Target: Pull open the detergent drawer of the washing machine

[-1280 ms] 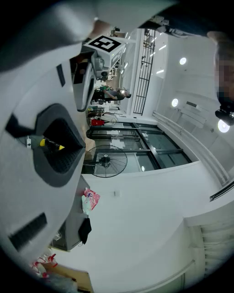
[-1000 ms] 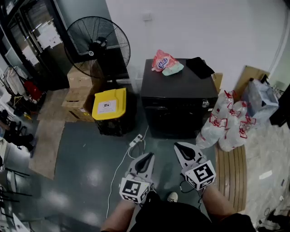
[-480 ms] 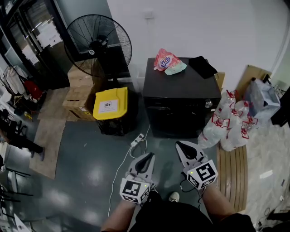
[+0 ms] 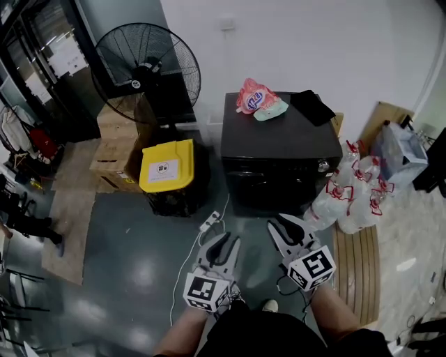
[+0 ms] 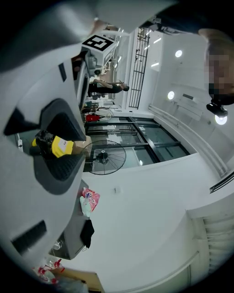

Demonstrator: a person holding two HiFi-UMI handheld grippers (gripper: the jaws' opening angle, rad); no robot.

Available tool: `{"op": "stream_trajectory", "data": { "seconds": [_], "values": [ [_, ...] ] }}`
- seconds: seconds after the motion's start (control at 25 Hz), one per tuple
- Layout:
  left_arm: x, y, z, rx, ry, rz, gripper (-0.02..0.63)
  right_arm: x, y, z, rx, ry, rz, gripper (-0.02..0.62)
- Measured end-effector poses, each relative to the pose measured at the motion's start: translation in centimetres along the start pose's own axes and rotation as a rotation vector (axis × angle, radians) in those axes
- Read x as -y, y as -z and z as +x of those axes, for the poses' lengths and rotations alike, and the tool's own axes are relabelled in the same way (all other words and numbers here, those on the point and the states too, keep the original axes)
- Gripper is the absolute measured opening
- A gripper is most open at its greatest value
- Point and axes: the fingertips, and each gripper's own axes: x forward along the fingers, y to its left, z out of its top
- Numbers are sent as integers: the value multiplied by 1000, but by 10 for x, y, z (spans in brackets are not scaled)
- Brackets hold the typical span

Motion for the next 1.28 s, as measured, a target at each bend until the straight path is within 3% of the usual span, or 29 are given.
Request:
{"op": "stream_trajectory", "data": {
  "seconds": [0.12, 0.32, 0.56, 0.76, 1.28],
  "values": [
    [-17, -2, 9, -6, 18, -6, 167, 3, -3, 16, 3, 20, 0, 112],
    [-46, -1, 24, -6, 61, 10, 253, 10, -5, 46, 14, 64, 20, 140],
    [-78, -10, 31, 7, 109, 52, 268, 15, -3, 79, 27, 117, 62, 180],
    [-101, -25, 32, 13, 94, 51, 270, 18, 1, 101, 33, 134, 107, 215],
    [-118, -19, 71, -1, 38, 44, 273, 65, 39, 158, 9, 77, 302, 291]
  ]
}}
